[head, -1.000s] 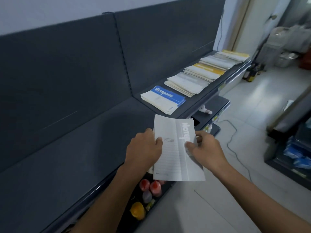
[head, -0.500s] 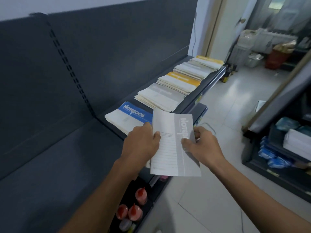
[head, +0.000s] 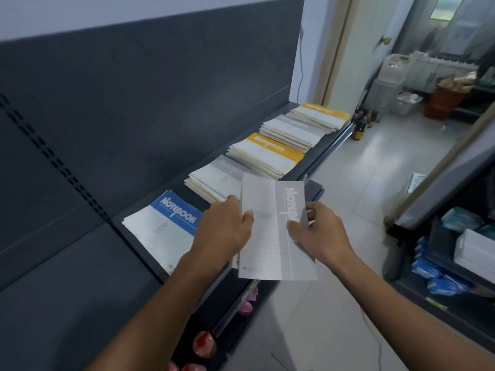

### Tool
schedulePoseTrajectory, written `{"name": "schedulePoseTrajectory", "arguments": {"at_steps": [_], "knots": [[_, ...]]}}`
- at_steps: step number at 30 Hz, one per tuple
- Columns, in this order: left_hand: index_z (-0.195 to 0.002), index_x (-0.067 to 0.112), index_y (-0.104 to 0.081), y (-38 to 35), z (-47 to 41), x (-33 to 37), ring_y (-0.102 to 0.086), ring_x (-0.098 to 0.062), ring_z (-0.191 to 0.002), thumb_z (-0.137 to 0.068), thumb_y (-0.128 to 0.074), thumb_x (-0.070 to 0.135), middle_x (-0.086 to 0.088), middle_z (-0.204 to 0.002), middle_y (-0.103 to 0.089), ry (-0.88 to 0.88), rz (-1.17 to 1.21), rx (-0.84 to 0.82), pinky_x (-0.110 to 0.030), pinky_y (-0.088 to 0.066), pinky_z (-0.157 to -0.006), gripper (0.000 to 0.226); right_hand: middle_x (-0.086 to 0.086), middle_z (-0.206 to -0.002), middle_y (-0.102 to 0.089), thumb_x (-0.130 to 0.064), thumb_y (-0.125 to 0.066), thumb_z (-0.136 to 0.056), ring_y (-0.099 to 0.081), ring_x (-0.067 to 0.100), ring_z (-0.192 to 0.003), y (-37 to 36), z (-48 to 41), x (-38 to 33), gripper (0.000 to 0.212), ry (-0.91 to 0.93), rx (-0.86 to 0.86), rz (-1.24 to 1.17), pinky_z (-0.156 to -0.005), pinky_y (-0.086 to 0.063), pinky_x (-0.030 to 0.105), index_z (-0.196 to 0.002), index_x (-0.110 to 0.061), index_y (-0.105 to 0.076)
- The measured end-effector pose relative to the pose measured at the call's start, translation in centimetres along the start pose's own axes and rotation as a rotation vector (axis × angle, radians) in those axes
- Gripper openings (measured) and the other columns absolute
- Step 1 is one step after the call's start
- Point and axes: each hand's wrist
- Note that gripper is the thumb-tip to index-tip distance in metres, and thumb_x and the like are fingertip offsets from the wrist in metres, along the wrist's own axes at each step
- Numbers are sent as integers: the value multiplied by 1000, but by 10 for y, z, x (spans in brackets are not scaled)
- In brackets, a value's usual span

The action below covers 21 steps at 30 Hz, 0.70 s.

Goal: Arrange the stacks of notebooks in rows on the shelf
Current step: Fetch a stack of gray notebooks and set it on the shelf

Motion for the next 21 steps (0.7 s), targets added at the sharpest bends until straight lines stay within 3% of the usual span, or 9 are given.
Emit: {"name": "schedulePoseTrajectory", "arguments": {"at_steps": [4, 7, 12, 15, 18, 21], "knots": [[-98, 18, -55, -21, -20, 36, -58, -21, -87, -98, -52, 45, 1, -95, -60, 59, -24, 22, -37, -49, -73, 28, -11, -103, -64, -30, -67, -87, -63, 14, -90, 25, -33, 23, 39, 58, -21, 16, -66, -50, 28, -124, -25, -57], [-93, 18, -55, -39, -31, 62, -55, -20, -85, -97, -52, 41, 3, -90, -55, 107, 10, 89, -35, -40, -70, 24, -13, -110, -66, -31, -63, -89, -62, 13, -91, 40, -60, 38, 38, 128, -12, 43, -60, -39, 21, -127, -32, -57], [-93, 19, -53, -50, -38, 78, -54, -15, -76, -97, -49, 39, 5, -86, -56, 221, 17, 153, -33, -38, -61, 21, -6, -116, -66, -30, -63, -89, -62, 18, -99, 44, -96, 41, 42, 205, -92, 47, -80, -51, 36, -130, -35, -56], [-93, 19, -53, -47, -45, 70, -52, -11, -70, -96, -51, 38, 4, -83, -57, 354, 16, 221, -29, -36, -52, 20, -6, -114, -65, -32, -65, -86, -62, 15, -97, 33, -119, 24, 46, 268, -164, 55, -84, -54, 39, -130, -40, -57], [-91, 18, -52, -43, -53, 55, -53, -10, -68, -94, -54, 40, 4, -80, -58, 460, 66, 247, -27, -38, -50, 23, -4, -107, -65, -34, -65, -84, -63, 14, -91, 15, -146, 5, 46, 347, -255, 60, -73, -52, 34, -129, -42, -57], [-91, 19, -52, -39, -66, 38, -59, -14, -72, -93, -54, 44, 2, -84, -60, 572, 103, 253, -31, -51, -57, 25, -2, -99, -64, -32, -64, -85, -64, 12, -81, -6, -169, -14, 48, 410, -307, 80, -60, -47, 27, -132, -39, -57]]}}
Point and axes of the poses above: each hand's wrist, its own z-axis away from the middle knuckle, its own y-axis out of the back of the hand, x = y × z
